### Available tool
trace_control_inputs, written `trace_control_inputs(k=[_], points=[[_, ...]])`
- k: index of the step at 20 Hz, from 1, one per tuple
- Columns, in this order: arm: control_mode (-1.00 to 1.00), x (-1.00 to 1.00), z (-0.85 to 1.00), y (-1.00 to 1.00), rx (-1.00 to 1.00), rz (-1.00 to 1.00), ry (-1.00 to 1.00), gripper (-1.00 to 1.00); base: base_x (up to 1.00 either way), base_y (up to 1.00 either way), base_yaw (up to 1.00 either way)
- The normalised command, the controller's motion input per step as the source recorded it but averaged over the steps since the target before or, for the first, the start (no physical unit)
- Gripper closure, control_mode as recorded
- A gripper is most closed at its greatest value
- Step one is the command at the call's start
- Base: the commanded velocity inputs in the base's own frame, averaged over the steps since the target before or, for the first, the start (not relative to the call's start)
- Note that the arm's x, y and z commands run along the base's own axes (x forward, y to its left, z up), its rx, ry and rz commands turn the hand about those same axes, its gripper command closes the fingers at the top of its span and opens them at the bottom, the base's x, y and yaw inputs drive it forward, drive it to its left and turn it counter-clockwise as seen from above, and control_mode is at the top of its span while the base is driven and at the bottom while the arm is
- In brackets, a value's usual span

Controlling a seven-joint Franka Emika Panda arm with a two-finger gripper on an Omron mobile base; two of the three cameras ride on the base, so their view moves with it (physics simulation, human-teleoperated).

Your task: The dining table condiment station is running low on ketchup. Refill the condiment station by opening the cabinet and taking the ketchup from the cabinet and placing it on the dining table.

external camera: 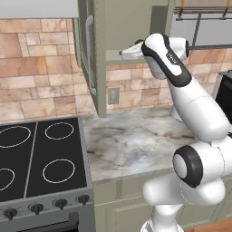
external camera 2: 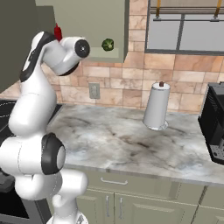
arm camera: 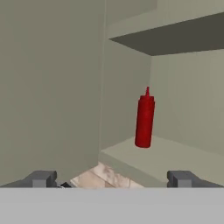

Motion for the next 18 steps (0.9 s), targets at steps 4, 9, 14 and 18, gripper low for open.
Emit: trace_control_inputs(k=[4,9,14,18], points=[[-1.00,0.24,0.36,-0.02,0.00,-0.08,0.00,-1.00,0.00,0.00,0.00],[-1.00,0.31,0.08,-0.08,0.00,-0.01,0.01,-1.00,0.00,0.00,0.00],[-1.00,0.51,0.01,-0.23,0.03,0.00,0.22,-1.00,0.00,0.00,0.00],[-1.00,0.42,0.00,-0.26,0.01,0.00,0.15,-1.00,0.00,0.00,0.00]])
